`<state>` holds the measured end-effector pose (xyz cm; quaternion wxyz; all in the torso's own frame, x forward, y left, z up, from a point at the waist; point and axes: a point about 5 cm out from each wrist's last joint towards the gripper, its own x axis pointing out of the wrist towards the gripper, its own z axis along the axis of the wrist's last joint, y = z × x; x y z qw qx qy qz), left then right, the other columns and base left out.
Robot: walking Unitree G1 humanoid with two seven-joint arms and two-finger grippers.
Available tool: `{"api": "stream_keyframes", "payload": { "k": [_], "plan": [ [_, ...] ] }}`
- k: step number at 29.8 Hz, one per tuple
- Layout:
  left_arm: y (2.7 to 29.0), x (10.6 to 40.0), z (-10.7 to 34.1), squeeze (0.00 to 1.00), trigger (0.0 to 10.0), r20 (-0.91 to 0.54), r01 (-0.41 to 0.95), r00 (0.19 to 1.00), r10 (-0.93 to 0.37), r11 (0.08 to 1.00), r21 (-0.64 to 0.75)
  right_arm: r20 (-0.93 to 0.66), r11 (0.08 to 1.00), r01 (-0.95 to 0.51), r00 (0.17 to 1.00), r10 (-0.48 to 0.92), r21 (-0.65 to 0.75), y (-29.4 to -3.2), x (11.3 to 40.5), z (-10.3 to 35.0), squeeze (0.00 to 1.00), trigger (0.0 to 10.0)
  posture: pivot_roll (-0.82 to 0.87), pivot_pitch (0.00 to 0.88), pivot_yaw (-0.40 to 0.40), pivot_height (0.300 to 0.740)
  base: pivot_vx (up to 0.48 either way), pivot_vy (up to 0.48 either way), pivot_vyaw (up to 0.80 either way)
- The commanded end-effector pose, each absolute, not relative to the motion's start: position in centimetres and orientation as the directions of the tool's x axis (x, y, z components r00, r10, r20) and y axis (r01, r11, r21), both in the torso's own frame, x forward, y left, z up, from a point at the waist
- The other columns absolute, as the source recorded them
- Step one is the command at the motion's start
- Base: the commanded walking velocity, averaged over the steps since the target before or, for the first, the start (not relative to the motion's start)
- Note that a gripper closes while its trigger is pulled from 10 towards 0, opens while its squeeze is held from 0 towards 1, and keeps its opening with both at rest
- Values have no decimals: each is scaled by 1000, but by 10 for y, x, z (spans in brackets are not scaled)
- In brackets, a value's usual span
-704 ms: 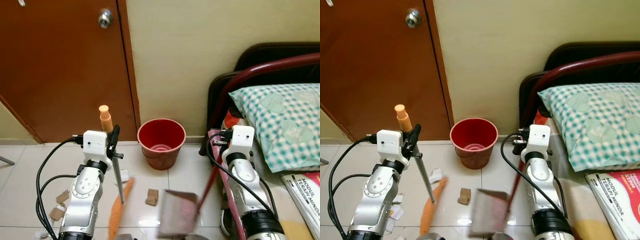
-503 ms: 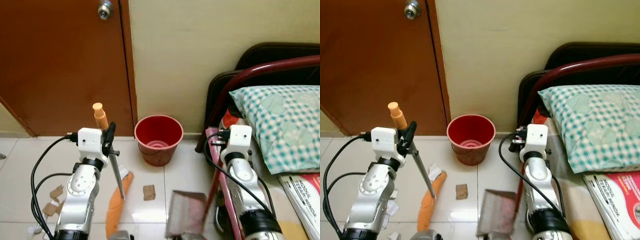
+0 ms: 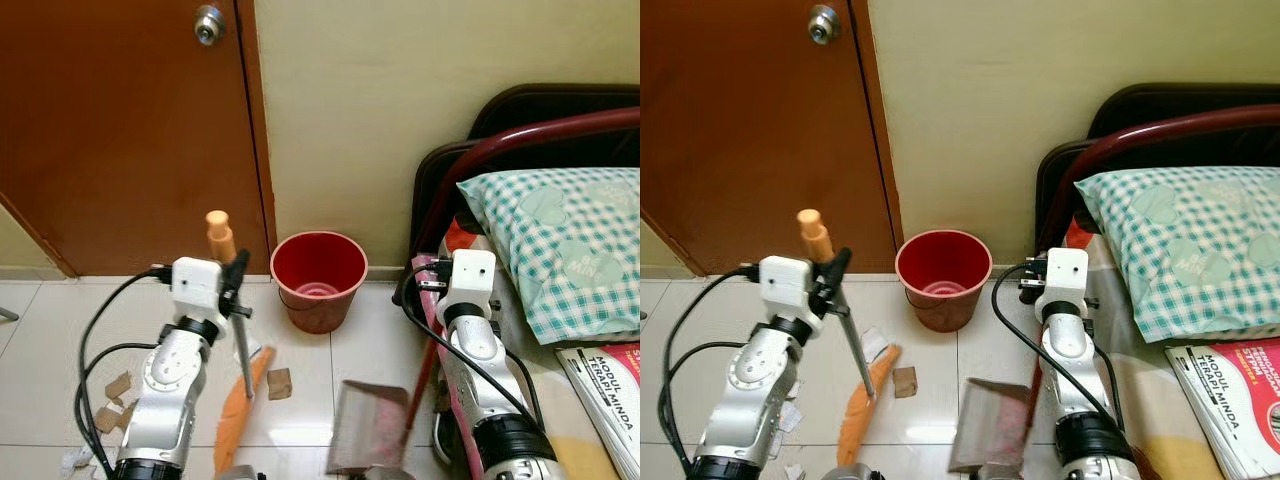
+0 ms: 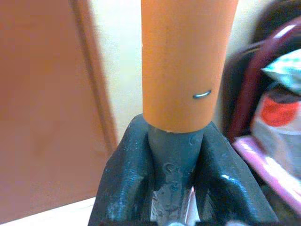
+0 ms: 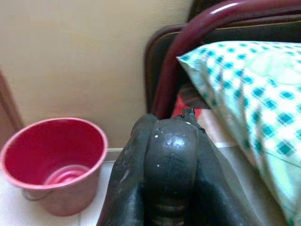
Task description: Sweep floor
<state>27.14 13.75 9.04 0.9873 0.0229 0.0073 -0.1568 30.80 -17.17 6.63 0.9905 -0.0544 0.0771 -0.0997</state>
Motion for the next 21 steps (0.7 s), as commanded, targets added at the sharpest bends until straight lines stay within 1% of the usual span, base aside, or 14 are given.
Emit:
{"api": "stream_keyframes", "payload": {
  "k": [1,3,5,8,10,15,17,20,21],
  "plan": [
    [130,274,95,0,10000,-8,359,933,-359,933,13,-134,969,204,966,-222,-137,-168,314,71,0,10000,-37,64,-9,740,0,0,0],
    [126,273,95,0,10000,-15,399,917,-399,917,-1,-130,967,212,964,-231,-145,-167,315,72,0,10000,-37,64,-9,740,0,0,0],
    [117,268,93,0,10000,-38,483,874,-484,875,-32,-114,959,229,962,-250,-167,-165,319,73,0,10000,-35,69,-9,740,0,0,0],
    [113,266,93,0,10000,-39,514,856,-515,857,-49,-114,958,234,960,-254,-169,-164,320,74,0,10000,-34,78,-10,740,0,0,0],
    [107,263,96,0,10000,-23,536,842,-540,840,-91,-133,958,229,958,-253,-174,-162,321,71,0,10000,-34,78,-10,740,0,0,0],
    [98,265,104,0,10000,15,550,831,-556,816,-176,-193,962,201,952,-236,-183,-155,321,63,0,10000,-30,83,-11,740,0,0,0],
    [94,270,113,0,10000,53,538,840,-541,813,-224,-217,971,177,953,-210,-162,-149,322,60,0,10000,-29,85,-13,740,0,0,0],
    [93,273,116,0,10000,67,527,846,-529,813,-247,-224,976,161,955,-192,-149,-146,323,60,0,10000,-30,85,-16,740,0,0,0],
    [93,278,119,0,10000,80,509,857,-508,816,-273,-236,983,141,957,-167,-121,-140,323,59,0,10000,-30,85,-16,740,0,0,0]
  ]
}}
